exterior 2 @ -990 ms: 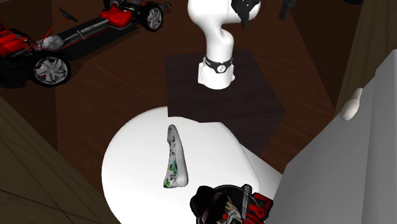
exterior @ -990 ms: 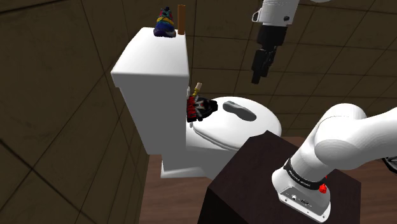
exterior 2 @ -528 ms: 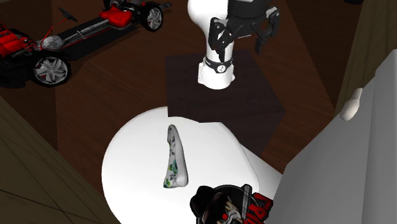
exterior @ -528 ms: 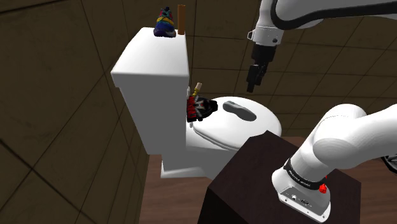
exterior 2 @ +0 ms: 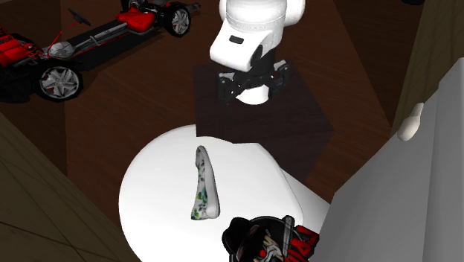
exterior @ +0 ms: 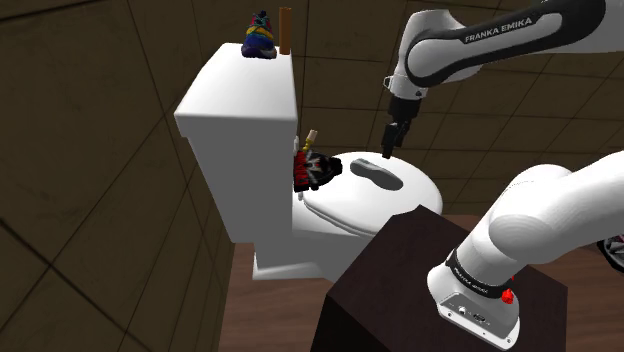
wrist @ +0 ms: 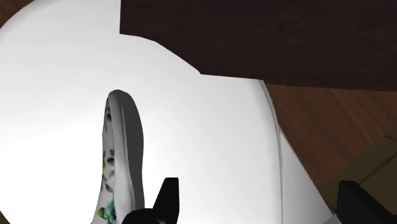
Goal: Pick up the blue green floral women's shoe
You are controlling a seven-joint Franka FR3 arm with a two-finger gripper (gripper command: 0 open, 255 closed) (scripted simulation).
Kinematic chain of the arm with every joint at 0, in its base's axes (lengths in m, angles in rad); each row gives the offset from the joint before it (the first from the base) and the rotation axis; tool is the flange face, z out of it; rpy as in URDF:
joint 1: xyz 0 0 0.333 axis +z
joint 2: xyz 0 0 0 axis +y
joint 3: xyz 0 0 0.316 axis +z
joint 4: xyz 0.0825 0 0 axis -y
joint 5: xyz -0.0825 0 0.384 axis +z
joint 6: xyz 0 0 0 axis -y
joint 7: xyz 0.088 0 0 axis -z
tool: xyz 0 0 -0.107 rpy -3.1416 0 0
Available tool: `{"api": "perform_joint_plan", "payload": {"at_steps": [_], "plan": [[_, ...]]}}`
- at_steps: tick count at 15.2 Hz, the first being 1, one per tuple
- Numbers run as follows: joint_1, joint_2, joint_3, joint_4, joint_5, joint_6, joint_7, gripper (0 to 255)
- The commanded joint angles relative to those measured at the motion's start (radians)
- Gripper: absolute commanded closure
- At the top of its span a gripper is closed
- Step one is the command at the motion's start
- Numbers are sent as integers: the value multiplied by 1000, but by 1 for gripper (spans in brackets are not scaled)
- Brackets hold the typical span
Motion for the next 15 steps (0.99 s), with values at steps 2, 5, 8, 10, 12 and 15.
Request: {"api": "perform_joint_plan", "payload": {"at_steps": [2, 5, 8, 10, 12, 15], "plan": [[-19, 97, -45, -8, -25, 115, -50, 0], [-29, 204, -86, -1, -34, 223, -97, 0], [-36, 321, -126, 20, -28, 327, -151, 0], [-37, 404, -151, 42, -11, 392, -192, 0], [-39, 489, -171, 69, 18, 452, -240, 0], [-48, 604, -188, 114, 74, 523, -312, 0]]}}
